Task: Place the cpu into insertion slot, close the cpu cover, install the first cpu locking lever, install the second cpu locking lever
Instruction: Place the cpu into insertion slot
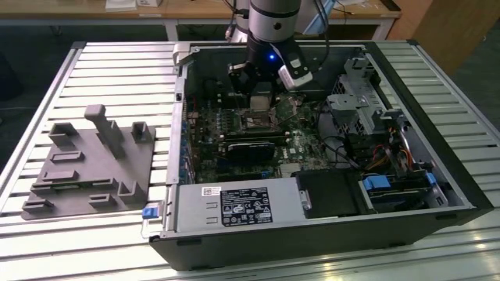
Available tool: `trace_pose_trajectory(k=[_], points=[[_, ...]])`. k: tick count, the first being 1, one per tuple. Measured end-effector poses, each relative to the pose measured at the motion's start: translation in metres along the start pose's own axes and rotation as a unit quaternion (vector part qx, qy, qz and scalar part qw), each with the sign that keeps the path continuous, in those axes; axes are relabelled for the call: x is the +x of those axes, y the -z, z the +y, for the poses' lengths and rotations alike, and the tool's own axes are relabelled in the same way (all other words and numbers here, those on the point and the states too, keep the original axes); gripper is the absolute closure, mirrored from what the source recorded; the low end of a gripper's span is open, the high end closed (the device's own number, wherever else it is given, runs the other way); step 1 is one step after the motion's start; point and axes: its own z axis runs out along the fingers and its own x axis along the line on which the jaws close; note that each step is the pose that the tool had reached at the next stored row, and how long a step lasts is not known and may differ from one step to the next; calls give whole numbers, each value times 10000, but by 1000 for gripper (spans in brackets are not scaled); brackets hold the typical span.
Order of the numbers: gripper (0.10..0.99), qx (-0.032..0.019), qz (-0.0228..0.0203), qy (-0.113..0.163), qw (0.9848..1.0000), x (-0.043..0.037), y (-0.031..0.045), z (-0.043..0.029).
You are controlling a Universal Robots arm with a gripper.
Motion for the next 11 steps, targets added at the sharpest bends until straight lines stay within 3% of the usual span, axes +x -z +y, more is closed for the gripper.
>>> trace_pose_trajectory(k=[6, 11], points=[[549, -7, -30, -410, 9992, 0, -20, 0], [549, -17, -64, -865, 9962, -1, -27, -1]])
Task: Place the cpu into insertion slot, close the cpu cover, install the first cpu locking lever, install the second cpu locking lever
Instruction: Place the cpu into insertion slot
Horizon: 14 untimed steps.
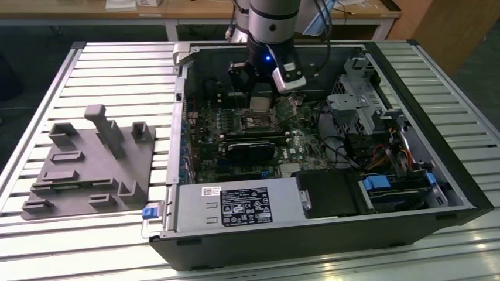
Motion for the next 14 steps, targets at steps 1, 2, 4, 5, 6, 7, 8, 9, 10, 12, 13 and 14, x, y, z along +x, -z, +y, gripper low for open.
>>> trace_pose_trajectory(k=[1, 2, 4, 5, 6, 7, 8, 9, 10, 12, 13, 14], points=[[549, -2, -7, -89, 10000, 0, -1, 0], [549, -4, -13, -182, 9998, 0, -2, 0], [549, -7, -26, -361, 9993, 0, -4, 0], [549, -9, -34, -459, 9989, 0, -6, -1], [549, -11, -40, -549, 9985, 0, -7, -1], [549, -13, -47, -638, 9980, 0, -8, -1], [549, -14, -53, -727, 9973, 0, -9, -1], [549, -15, -60, -813, 9967, 0, -10, -1], [549, -15, -66, -893, 9960, 0, -11, -1], [549, -17, -79, -1065, 9943, 0, -13, -1], [549, -18, -86, -1155, 9933, 0, -14, -1], [549, -20, -92, -1243, 9922, 0, -15, -1]])
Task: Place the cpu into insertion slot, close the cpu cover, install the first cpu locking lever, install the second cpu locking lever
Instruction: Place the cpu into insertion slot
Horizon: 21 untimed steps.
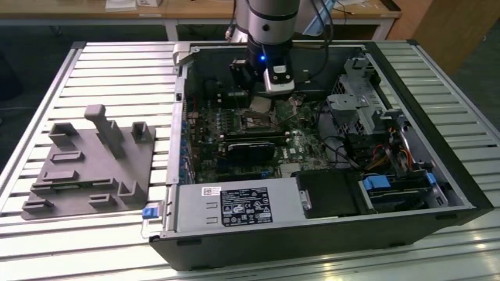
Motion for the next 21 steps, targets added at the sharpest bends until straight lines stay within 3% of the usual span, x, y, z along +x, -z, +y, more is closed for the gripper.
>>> trace_pose_trajectory(k=[6, 11, 16, 21], points=[[549, -9, -38, -524, 9986, 0, -5, 0], [549, -18, -71, -978, 9952, 0, -9, 0], [549, -27, -104, -1424, 9897, 0, -12, -1], [549, -33, -136, -1860, 9825, 0, -17, -1]])
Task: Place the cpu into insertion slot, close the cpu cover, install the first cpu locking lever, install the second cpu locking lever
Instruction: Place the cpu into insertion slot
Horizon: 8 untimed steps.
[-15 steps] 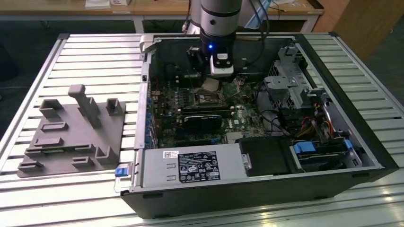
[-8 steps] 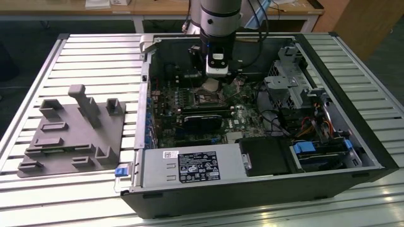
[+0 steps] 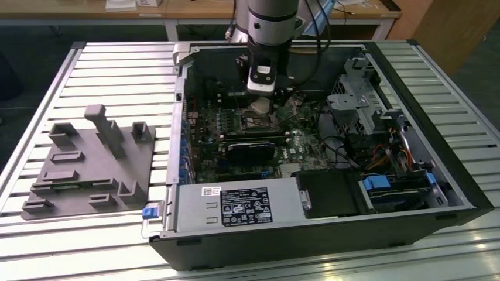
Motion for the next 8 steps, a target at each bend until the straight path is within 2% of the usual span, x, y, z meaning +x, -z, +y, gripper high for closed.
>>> trace_pose_trajectory(k=[4, 8], points=[[549, -7, -26, -361, 9993, 0, -5, -1], [549, -14, -52, -722, 9974, 0, -12, -1]])
